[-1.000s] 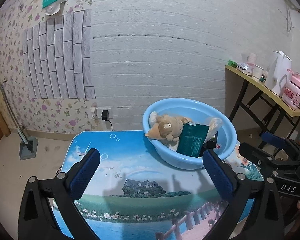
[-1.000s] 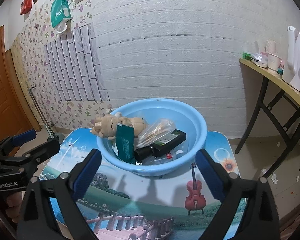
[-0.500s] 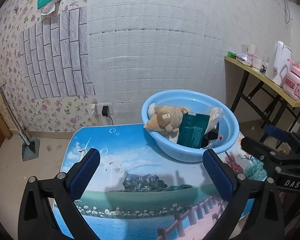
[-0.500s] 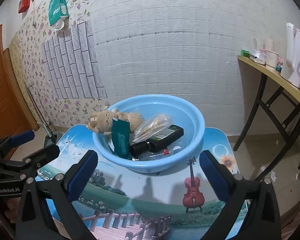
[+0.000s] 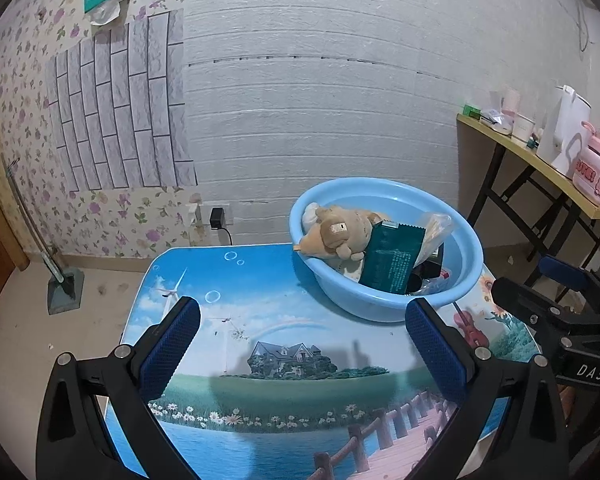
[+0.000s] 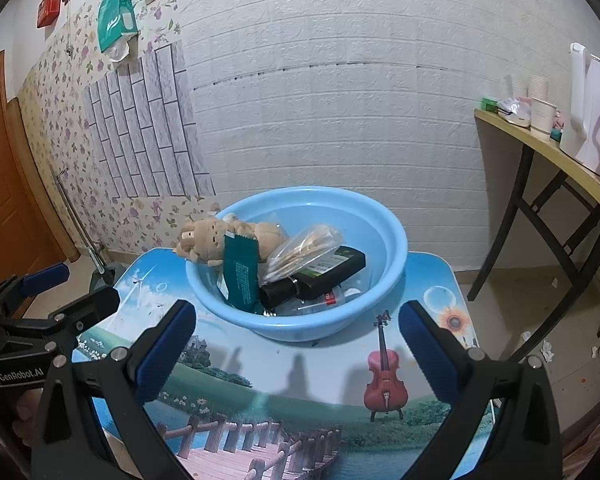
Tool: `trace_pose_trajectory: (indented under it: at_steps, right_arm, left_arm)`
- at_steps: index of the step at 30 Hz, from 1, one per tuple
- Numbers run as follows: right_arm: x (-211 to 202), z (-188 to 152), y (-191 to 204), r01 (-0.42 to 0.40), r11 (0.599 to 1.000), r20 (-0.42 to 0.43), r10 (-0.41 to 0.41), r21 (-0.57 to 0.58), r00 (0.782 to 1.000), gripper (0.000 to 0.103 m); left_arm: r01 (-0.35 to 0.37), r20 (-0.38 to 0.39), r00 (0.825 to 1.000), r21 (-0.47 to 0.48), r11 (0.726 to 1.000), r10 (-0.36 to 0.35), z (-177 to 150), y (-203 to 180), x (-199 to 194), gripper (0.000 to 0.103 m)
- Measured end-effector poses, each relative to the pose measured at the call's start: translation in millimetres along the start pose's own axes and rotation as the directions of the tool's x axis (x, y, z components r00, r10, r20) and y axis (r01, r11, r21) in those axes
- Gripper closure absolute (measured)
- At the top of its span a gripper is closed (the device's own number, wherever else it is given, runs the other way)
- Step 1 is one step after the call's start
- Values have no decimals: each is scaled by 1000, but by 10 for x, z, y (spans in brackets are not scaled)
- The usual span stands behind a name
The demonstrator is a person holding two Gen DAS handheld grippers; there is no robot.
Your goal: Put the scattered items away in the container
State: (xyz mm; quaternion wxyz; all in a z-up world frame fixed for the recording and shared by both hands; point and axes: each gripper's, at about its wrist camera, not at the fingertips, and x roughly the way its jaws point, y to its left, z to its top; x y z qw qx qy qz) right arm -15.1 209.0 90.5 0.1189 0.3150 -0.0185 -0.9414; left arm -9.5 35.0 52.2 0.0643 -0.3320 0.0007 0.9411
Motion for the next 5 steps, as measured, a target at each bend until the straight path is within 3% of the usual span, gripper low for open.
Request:
trace_pose_trajectory:
  at_steps: [5]
  right_arm:
    - [-12, -11, -5, 1, 1000, 0, -1, 1, 1000, 0]
  left_arm:
    - [3, 8, 1000, 9, 1000, -3, -6, -7, -17, 0]
